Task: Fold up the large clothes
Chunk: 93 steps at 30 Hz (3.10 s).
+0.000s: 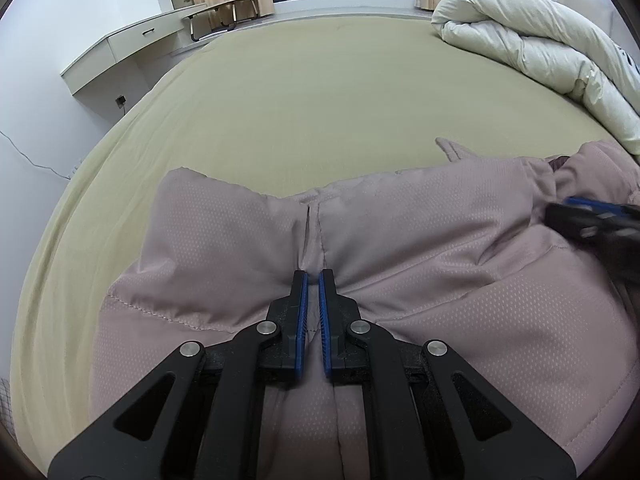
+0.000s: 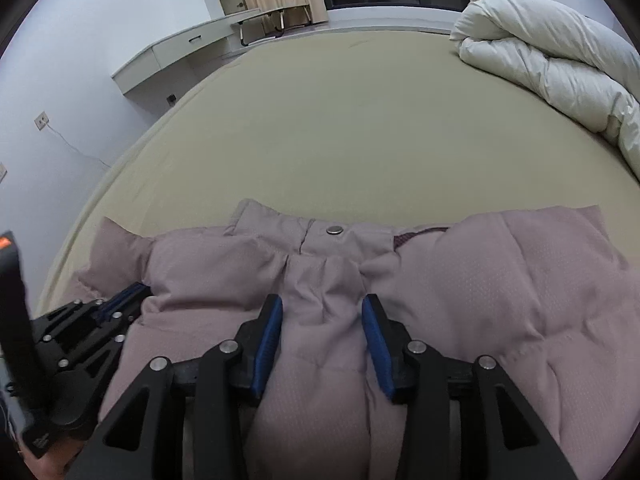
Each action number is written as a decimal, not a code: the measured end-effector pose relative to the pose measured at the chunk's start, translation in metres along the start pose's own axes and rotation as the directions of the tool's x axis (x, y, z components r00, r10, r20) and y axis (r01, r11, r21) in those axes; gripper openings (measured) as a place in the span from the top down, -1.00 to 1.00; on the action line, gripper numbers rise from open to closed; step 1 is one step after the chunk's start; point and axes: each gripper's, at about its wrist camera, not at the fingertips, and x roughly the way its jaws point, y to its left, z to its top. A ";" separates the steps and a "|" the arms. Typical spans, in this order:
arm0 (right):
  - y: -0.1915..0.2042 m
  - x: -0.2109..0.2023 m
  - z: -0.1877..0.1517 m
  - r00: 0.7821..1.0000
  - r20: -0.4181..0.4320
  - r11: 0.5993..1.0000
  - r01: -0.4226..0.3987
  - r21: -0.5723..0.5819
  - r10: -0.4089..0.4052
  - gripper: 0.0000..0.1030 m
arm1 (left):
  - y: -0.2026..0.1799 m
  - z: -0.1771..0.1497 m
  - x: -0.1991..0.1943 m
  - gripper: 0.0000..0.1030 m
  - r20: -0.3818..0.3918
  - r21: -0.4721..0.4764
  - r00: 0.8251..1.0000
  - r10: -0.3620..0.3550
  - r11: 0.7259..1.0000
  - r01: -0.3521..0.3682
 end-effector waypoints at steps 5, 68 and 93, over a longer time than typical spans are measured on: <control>-0.022 -0.070 -0.009 0.983 0.129 0.989 0.140 -0.051 -0.133 0.11 | 0.011 -0.001 -0.013 0.89 -0.001 -0.041 0.999 -0.054 0.998 0.054; 0.000 -0.085 -0.115 0.959 0.191 0.970 0.227 -0.081 -0.209 -0.40 | -0.013 -0.052 -0.105 0.88 0.116 0.027 0.989 -0.087 0.996 0.084; -0.036 -0.087 -0.039 0.985 0.088 0.987 0.145 0.063 -0.150 -0.34 | -0.058 -0.043 -0.114 0.88 0.058 0.025 0.970 -0.237 0.971 0.236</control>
